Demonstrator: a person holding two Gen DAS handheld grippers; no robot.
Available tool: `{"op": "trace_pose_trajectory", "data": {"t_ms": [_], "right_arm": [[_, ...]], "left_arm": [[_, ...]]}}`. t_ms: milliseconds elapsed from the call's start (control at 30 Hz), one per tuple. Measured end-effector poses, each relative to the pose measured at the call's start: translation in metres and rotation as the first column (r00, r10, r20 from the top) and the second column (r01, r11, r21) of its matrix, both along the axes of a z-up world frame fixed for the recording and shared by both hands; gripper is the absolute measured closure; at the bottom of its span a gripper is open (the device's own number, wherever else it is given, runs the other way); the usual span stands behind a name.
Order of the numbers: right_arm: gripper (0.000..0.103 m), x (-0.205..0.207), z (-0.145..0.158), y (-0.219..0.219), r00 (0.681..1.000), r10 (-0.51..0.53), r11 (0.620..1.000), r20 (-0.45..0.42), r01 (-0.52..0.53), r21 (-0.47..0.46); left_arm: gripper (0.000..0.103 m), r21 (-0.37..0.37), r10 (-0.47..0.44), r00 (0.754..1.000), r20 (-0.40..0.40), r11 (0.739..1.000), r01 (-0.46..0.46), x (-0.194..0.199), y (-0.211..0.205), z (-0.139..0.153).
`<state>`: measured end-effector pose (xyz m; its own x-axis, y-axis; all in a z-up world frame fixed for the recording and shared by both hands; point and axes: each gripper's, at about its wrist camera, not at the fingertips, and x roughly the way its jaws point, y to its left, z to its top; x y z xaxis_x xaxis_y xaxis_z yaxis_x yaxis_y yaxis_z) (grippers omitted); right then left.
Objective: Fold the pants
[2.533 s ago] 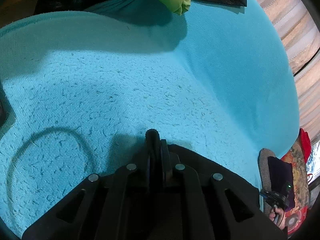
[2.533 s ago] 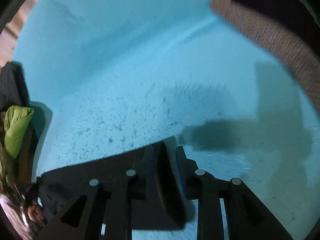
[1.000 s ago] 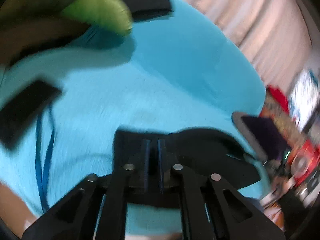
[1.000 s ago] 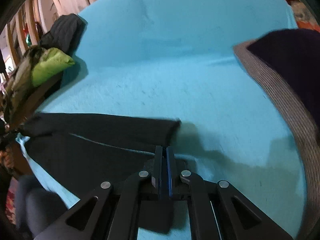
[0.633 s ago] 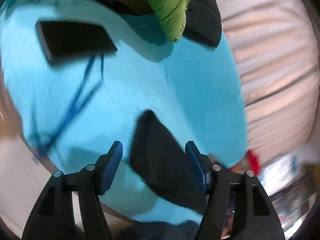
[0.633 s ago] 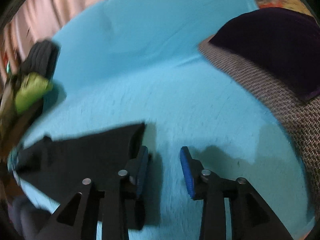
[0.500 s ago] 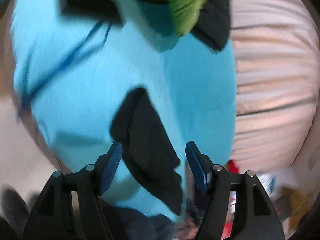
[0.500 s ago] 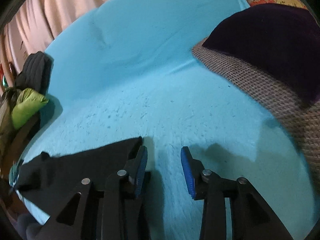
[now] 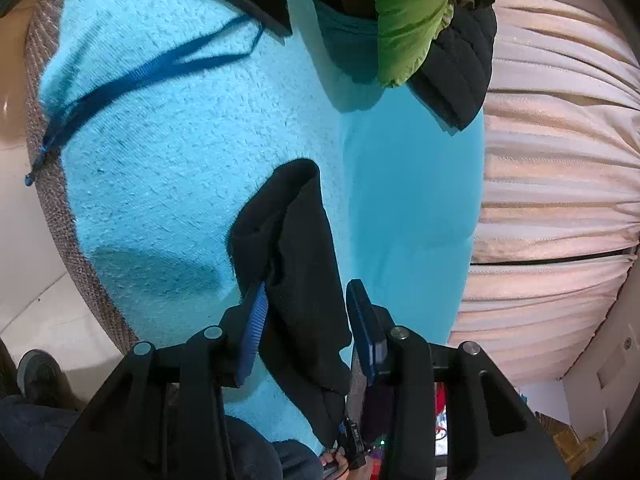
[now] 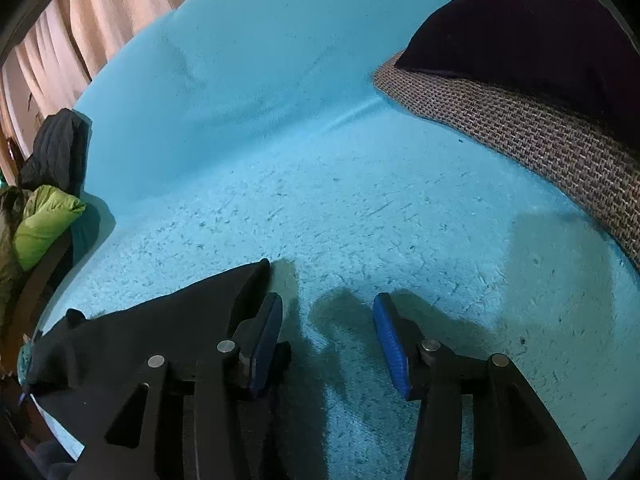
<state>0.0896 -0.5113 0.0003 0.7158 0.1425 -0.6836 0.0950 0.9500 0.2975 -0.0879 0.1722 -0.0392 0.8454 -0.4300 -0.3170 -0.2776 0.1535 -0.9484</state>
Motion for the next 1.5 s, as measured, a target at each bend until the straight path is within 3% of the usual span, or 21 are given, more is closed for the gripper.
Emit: {"op": "trace_pose_trajectory", "data": {"t_ms": [333, 467, 567, 633, 733, 800, 867, 1000, 1100, 1200, 1233, 1333, 1400, 1433, 1500], "right_arm": [[0.05, -0.002, -0.001, -0.001, 1.0, 0.008, 1.0, 0.0, -0.008, 0.011], [0.042, 0.001, -0.001, 0.002, 0.999, 0.031, 1.0, -0.01, -0.031, 0.0], [0.042, 0.001, 0.004, -0.001, 0.999, 0.036, 0.999, -0.024, -0.035, 0.016], [0.041, -0.009, 0.014, -0.01, 0.999, 0.014, 0.996, -0.029, -0.011, 0.088], [0.04, -0.036, 0.033, -0.026, 1.0, -0.002, 0.952, 0.028, -0.007, 0.305], [0.037, -0.048, 0.037, -0.033, 1.0, 0.005, 0.892, 0.006, -0.008, 0.451], [0.036, -0.05, 0.029, -0.035, 0.996, 0.055, 0.806, -0.065, -0.006, 0.592], [0.037, -0.038, 0.005, -0.029, 0.979, 0.113, 0.702, -0.171, 0.043, 0.711], [0.04, -0.023, -0.004, -0.023, 0.97, 0.117, 0.722, -0.214, 0.065, 0.689], [0.056, -0.011, -0.012, -0.023, 0.959, 0.069, 0.773, -0.274, 0.122, 0.622], [0.061, -0.011, -0.017, -0.022, 0.956, 0.063, 0.768, -0.285, 0.137, 0.626], [0.064, -0.01, -0.019, -0.015, 0.958, 0.072, 0.789, -0.278, 0.116, 0.603], [0.092, -0.011, -0.017, -0.013, 0.961, 0.084, 0.805, -0.263, 0.09, 0.586], [0.099, -0.01, -0.014, -0.013, 0.963, 0.098, 0.803, -0.252, 0.074, 0.592], [0.099, -0.007, -0.001, -0.014, 0.972, 0.106, 0.803, -0.208, 0.04, 0.594]], "left_arm": [[0.066, 0.027, -0.026, 0.999, 0.021, 0.999, 0.025, 0.015, -0.008, -0.005], [0.099, 0.187, -0.038, 0.999, 0.002, 0.982, 0.037, 0.019, -0.009, -0.001], [0.1, 0.258, -0.048, 0.999, -0.002, 0.965, 0.047, 0.021, -0.011, 0.001], [0.1, 0.316, -0.059, 0.998, -0.005, 0.947, 0.058, 0.023, -0.014, 0.008], [0.1, 0.445, -0.087, 0.996, -0.005, 0.892, 0.08, 0.027, -0.021, 0.022], [0.099, 0.498, -0.103, 0.995, 0.001, 0.863, 0.089, 0.031, -0.026, 0.029], [0.099, 0.523, -0.097, 0.995, -0.012, 0.848, 0.089, 0.037, -0.029, 0.033], [0.099, 0.539, -0.091, 0.995, -0.029, 0.837, 0.092, 0.044, -0.031, 0.034], [0.099, 0.541, -0.087, 0.996, -0.037, 0.836, 0.093, 0.048, -0.032, 0.034], [0.099, 0.539, -0.084, 0.994, -0.069, 0.835, 0.108, 0.05, -0.031, 0.03], [0.099, 0.535, -0.083, 0.993, -0.078, 0.837, 0.112, 0.05, -0.03, 0.027], [0.099, 0.503, -0.084, 0.993, -0.081, 0.857, 0.113, 0.046, -0.027, 0.022], [0.1, 0.504, -0.086, 0.992, -0.089, 0.855, 0.119, 0.046, -0.026, 0.024], [0.1, 0.505, -0.088, 0.991, -0.1, 0.854, 0.127, 0.048, -0.026, 0.028], [0.1, 0.505, -0.088, 0.991, -0.102, 0.854, 0.128, 0.056, -0.021, 0.039]]}}
